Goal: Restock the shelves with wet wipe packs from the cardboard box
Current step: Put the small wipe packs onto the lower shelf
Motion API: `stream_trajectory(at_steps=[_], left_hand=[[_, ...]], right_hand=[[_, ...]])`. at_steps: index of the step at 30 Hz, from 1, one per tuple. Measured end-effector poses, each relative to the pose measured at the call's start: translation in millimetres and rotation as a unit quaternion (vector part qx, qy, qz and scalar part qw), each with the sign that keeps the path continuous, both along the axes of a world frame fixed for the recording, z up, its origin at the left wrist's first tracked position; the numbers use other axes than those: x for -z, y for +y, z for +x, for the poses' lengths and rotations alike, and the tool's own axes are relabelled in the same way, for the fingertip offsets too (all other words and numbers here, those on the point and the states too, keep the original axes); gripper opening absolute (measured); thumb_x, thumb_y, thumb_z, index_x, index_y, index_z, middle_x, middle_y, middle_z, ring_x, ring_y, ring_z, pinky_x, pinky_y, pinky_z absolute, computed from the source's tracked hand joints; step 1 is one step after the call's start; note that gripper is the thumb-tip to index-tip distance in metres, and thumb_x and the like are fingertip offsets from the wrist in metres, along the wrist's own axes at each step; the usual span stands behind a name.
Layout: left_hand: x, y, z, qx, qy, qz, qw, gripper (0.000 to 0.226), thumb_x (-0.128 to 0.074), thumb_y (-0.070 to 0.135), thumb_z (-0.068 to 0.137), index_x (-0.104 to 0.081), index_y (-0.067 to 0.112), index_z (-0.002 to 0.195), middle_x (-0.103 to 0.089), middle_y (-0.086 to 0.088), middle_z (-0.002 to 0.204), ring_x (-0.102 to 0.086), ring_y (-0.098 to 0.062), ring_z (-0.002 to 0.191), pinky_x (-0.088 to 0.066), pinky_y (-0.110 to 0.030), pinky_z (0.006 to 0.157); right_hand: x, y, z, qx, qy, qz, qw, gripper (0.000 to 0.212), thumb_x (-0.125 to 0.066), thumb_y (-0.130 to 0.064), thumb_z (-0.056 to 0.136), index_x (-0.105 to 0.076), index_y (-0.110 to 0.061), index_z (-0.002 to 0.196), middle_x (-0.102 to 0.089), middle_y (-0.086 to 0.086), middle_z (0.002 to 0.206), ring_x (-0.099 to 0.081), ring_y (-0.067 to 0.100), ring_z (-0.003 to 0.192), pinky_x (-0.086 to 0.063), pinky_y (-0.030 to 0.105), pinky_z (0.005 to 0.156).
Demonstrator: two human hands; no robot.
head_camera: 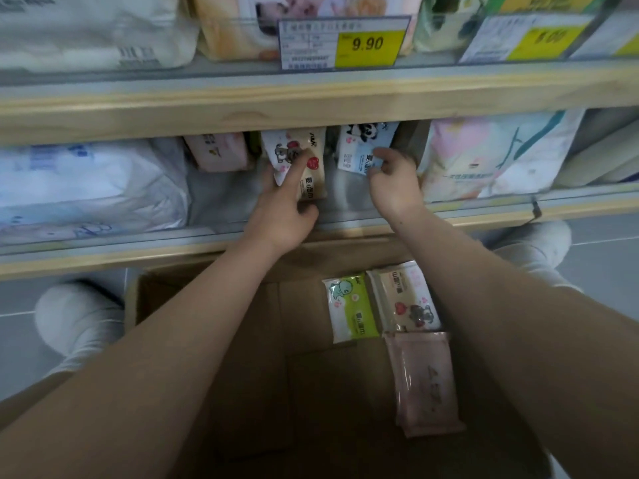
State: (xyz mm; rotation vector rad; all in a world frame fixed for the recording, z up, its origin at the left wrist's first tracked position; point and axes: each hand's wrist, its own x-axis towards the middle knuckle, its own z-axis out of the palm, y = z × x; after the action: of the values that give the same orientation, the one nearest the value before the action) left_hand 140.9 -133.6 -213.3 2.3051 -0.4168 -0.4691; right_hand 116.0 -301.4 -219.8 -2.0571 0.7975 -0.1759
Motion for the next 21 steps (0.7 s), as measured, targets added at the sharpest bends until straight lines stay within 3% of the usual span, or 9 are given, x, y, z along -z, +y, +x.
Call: stream_trajectory(at_steps=[2,6,13,18,21], left_hand=[[1,0,1,0.001,-0.003,-0.006,1.0,0.075,-0.056,0.015,0.087,-0.017,0.045,0.144,-0.005,-0.005,0.155,-0.023,-0.027,0.14,-0.026,-0.025,0.105],[3,0,0,0.001,-0.006,-0.015,1.0,0.075,-0.056,0.015,0.088,-0.016,0.046,0.144,-0.003,-0.002,0.156,-0.017,-0.025,0.142,-0.024,-0.024,0.101],[7,0,1,0.0,-0.013,-0.003,1.0,0.077,-0.058,0.017,0.087,-0.014,0.049,0.143,-0.002,-0.002,0.156,-0.021,-0.026,0.141,-0.029,-0.031,0.105],[6,1,0,-0.001,-0.011,0.006,1.0,0.078,-0.057,0.016,0.087,-0.014,0.049,0.144,0.0,-0.004,0.156,-0.033,-0.028,0.135,-0.034,-0.033,0.105],[8,1,0,0.006,-0.013,0.006,1.0,0.079,-0.058,0.016,0.086,-0.014,0.048,0.144,-0.001,-0.004,0.156,-0.026,-0.028,0.139,-0.032,-0.034,0.106]], right_hand=[[0,-1,1,0.021,-0.014,0.01,1.0,0.035,-0.043,-0.007,0.093,-0.054,-0.007,0.126,-0.048,0.012,0.13,-0.052,0.019,0.11,-0.038,0.019,0.089],[5,3,-2,0.042,-0.037,-0.017,0.998,0.031,-0.042,-0.006,0.092,-0.062,-0.006,0.115,-0.055,0.01,0.119,-0.054,0.02,0.105,-0.038,0.019,0.088],[14,-2,6,0.031,0.015,0.022,0.999,0.034,-0.042,-0.01,0.093,-0.055,-0.009,0.124,-0.05,0.009,0.134,-0.051,0.025,0.118,-0.04,0.031,0.102],[8,0,1,0.001,-0.025,-0.037,0.999,0.037,-0.041,-0.001,0.092,-0.054,-0.001,0.126,-0.043,0.012,0.139,-0.041,0.022,0.13,-0.028,0.022,0.108],[9,-3,1,-0.001,-0.007,-0.029,1.0,0.038,-0.041,-0.004,0.094,-0.05,0.0,0.131,-0.039,0.013,0.142,-0.039,0.023,0.132,-0.026,0.022,0.108]])
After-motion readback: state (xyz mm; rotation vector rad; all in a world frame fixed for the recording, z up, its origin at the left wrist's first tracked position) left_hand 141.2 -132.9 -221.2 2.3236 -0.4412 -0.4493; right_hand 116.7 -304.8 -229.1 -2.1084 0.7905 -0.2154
